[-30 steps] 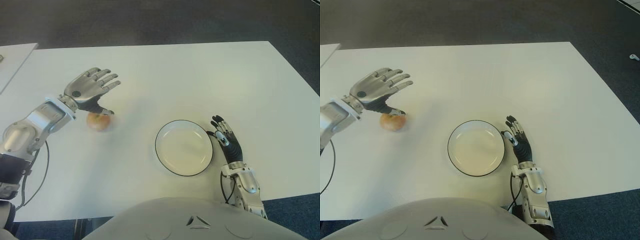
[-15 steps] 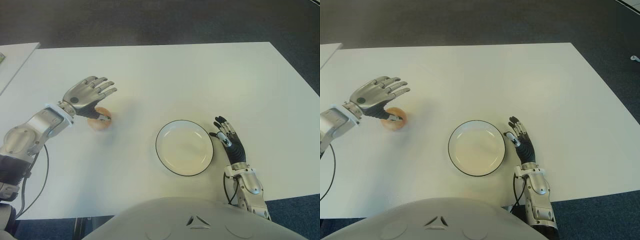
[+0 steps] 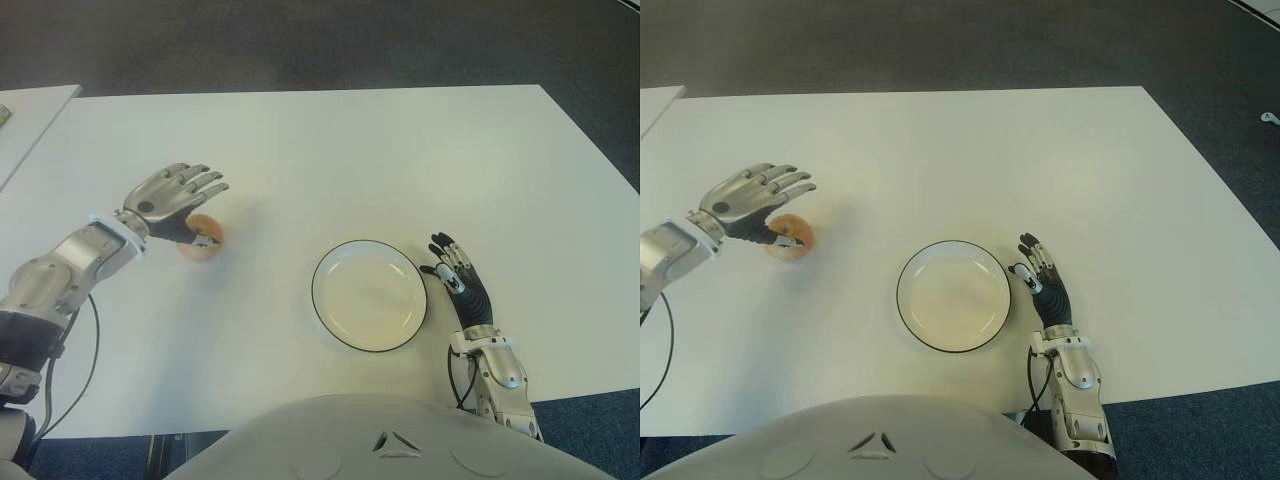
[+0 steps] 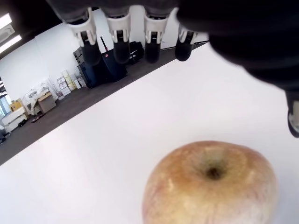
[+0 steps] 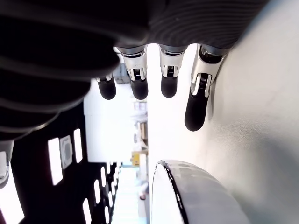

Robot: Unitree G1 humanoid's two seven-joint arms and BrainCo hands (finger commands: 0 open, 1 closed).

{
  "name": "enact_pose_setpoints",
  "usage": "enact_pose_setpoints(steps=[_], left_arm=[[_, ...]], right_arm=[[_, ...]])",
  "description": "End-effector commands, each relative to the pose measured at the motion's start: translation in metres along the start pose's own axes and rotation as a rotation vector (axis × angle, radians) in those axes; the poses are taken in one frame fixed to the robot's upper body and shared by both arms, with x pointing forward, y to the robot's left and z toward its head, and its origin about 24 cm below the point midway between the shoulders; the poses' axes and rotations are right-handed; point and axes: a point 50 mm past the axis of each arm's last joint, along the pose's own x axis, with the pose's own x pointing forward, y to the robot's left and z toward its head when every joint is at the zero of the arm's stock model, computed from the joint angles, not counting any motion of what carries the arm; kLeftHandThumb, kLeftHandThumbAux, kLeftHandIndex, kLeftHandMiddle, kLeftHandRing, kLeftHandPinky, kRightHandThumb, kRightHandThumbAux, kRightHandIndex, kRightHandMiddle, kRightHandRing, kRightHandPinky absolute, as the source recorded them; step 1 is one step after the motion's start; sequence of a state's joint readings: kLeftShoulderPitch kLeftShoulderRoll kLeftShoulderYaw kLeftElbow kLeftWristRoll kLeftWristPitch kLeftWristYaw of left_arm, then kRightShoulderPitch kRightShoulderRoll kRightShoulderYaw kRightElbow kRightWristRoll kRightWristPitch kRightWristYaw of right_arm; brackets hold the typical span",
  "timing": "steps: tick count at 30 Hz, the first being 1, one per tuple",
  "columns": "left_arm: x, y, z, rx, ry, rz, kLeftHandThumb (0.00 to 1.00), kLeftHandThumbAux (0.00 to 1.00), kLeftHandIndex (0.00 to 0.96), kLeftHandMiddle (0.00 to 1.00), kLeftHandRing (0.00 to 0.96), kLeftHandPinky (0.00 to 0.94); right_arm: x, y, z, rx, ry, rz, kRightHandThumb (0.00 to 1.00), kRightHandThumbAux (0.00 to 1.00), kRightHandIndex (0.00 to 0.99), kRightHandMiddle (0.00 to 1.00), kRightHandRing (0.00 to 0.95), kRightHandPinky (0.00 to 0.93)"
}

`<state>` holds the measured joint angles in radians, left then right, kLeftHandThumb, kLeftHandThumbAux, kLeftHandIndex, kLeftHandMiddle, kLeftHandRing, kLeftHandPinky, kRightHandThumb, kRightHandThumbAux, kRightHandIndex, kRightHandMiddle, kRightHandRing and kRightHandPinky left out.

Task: Put the apples into the plate.

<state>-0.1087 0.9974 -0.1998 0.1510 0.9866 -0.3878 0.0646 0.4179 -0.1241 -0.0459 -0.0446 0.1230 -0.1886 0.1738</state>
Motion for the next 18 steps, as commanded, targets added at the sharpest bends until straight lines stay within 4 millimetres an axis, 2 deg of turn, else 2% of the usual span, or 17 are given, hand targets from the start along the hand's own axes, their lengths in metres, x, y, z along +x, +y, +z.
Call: enact_pose_setpoints(steps=[1,18], left_arm=[[-0.001,-0.013,0.005,-0.053,-0.001,-0.052,0.290,0.377,0.045,0.000,0.000,0.008],[-0.004,-0.026,0.006,-0.085,0.031,-0.107,0.280,0.361,0.031,0.000,0.000,0.020]], right_arm=[[-0.019,-0.003,-0.034,0.007,0.209,-0.024,0.100,0.426,0.000,0.000,0.000,0.000],[-0.019,-0.003,-0.035,-0.008,0.217,-0.019,0.105,0.458,0.000,0.000,0.000,0.000]])
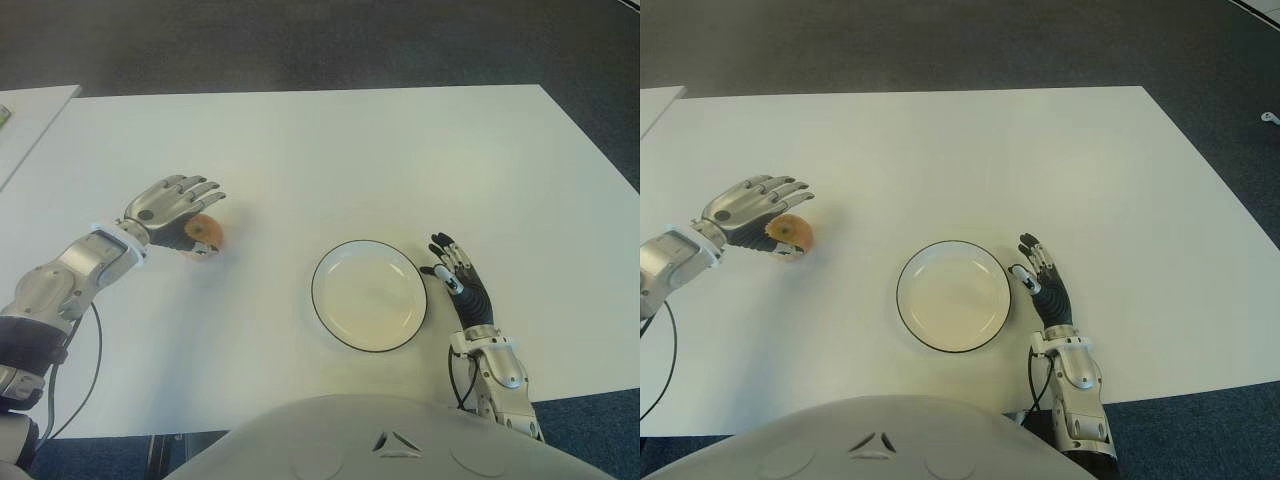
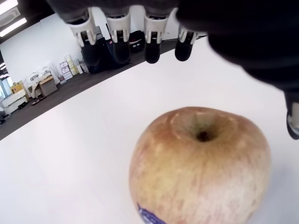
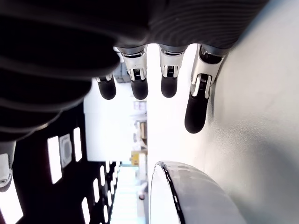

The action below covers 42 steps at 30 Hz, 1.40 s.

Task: Put the apples into the plate.

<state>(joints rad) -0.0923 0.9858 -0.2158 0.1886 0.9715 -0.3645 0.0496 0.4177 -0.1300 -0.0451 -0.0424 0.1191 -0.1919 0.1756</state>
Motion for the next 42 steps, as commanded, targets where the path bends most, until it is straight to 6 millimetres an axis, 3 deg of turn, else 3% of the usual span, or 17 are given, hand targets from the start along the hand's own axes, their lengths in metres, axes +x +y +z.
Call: enact_pose_setpoints(steps=[1,18,42], left_arm=[[-0.001,-0.012,0.005,-0.046,0.003,-0.051,0.280,0.360,0.030,0.000,0.000,0.021],[-0.003,-0.023,0.017,-0.201,0.041,-0.078,0.243,0.314,0.000,0.000,0.000,0.021],[0.003,-0.039,0.030,-0.183,0.029,-0.117,0.213,0.309,0.000,0.000,0.000,0.014]], right_arm=[[-0.019,-0.002,-0.035,0.001,0.218,-0.023,0.104,0.458,0.000,0.000,0.000,0.000],[-0.021,-0.004,-0.035,-0.007,0.226,-0.039,0.105,0.435,0.000,0.000,0.000,0.000],[-0.022,-0.010,-0.037,-0.006,0.214,-0.043,0.110,0.439,0.000,0.000,0.000,0.000]])
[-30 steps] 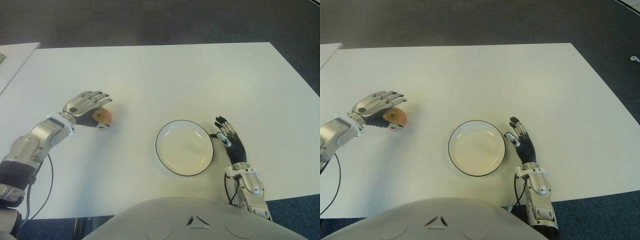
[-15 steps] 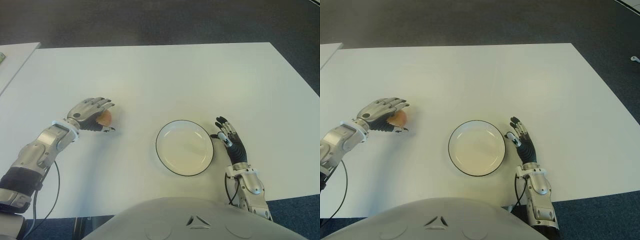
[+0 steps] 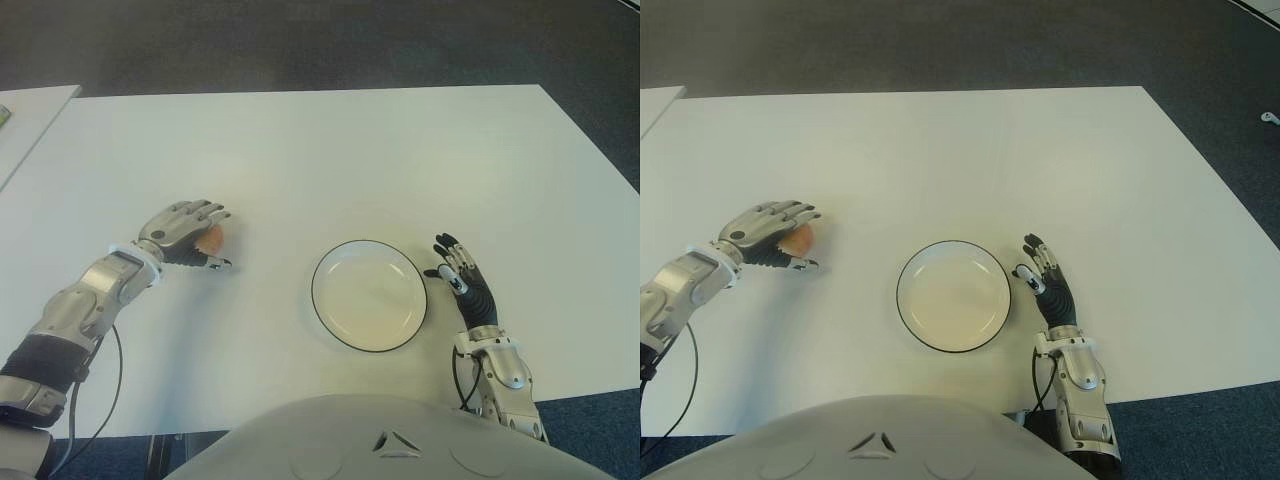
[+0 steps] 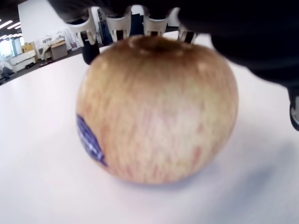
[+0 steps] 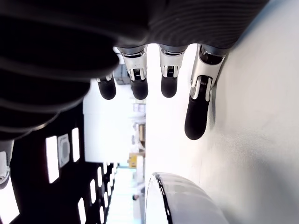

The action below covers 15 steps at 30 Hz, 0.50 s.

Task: Put the apples into the plate.

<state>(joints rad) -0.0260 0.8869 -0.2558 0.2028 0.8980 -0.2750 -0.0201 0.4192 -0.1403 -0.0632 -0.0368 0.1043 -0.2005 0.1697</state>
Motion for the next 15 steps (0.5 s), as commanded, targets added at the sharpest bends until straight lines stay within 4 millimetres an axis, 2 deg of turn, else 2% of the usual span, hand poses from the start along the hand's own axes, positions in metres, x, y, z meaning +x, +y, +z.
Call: enact_pose_setpoints(steps=[1,15], left_arm=[[0.0034,-0.0078,0.0053,0.002,-0.007,-0.012,0.213,0.310,0.000,0.000,0.000,0.014],[0.0091,-0.0164,0.0129,-0.024,0.006,-0.007,0.237,0.304,0.000,0.000,0.000,0.003]], right_arm=[[-0.0211,-0.0035,-0.0368,0.021,0.213,-0.020,0.105,0.444,0.000,0.000,0.000,0.000],[-0.0248,-0.0130,-0.0362,-0.008,0.206,-0.022,0.090,0.445,0.000,0.000,0.000,0.000]])
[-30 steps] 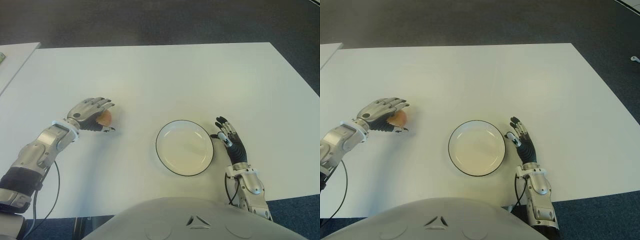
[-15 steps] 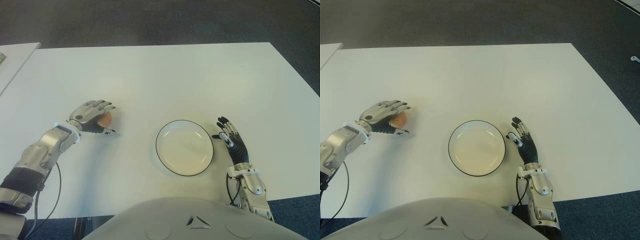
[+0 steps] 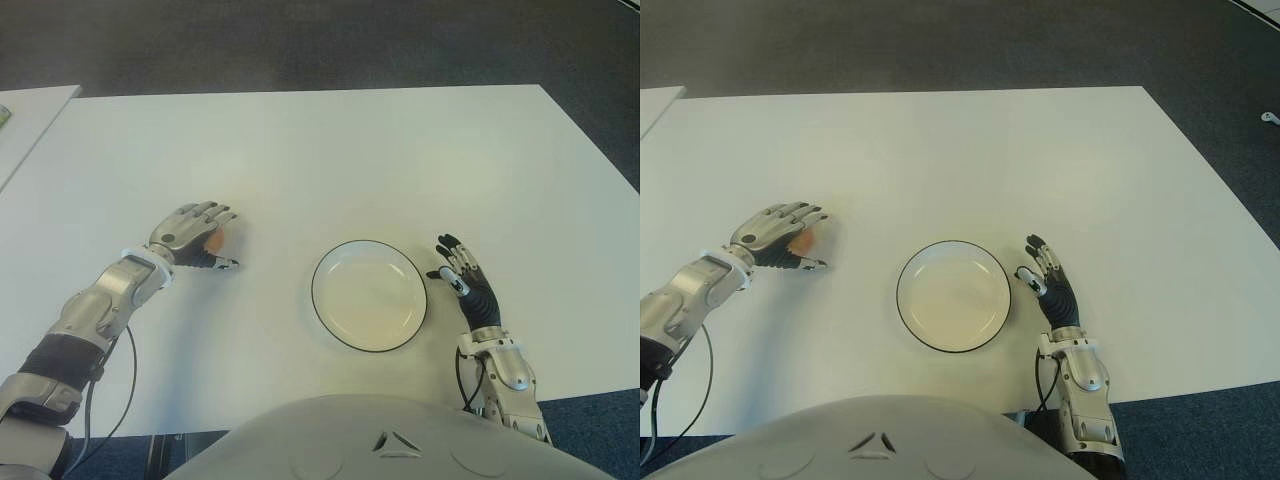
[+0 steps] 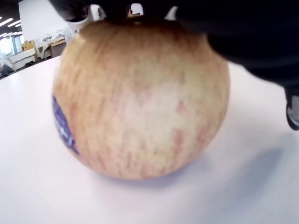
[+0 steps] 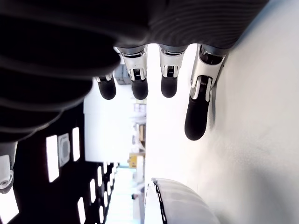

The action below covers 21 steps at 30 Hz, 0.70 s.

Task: Put the apples into the plate.

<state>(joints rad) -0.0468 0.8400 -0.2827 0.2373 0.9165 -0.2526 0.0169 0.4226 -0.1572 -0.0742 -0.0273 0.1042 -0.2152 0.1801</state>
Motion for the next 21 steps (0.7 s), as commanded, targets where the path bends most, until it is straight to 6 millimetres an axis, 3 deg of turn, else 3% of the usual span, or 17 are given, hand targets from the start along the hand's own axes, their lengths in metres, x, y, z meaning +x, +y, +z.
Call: enact_pose_setpoints(steps=[1,10,21], left_arm=[[0.002,-0.011,0.006,0.001,0.000,-0.030,0.237,0.303,0.000,0.000,0.000,0.002],[0.007,-0.017,0.007,0.011,-0.001,-0.021,0.234,0.327,0.000,0.000,0.000,0.011],[0.011,-0.027,0.014,0.037,-0.010,-0.007,0.245,0.325,0.000,0.000,0.000,0.004]], right_arm=[[-0.024,-0.008,-0.036,0.012,0.205,-0.024,0.091,0.444,0.000,0.000,0.000,0.000],[-0.029,-0.020,-0.032,0.029,0.136,-0.021,0.094,0.449,0.000,0.000,0.000,0.000],[-0.044,-0.039,-0.014,0.060,0.075,-0.022,0.091,0.469,0.000,0.000,0.000,0.000]])
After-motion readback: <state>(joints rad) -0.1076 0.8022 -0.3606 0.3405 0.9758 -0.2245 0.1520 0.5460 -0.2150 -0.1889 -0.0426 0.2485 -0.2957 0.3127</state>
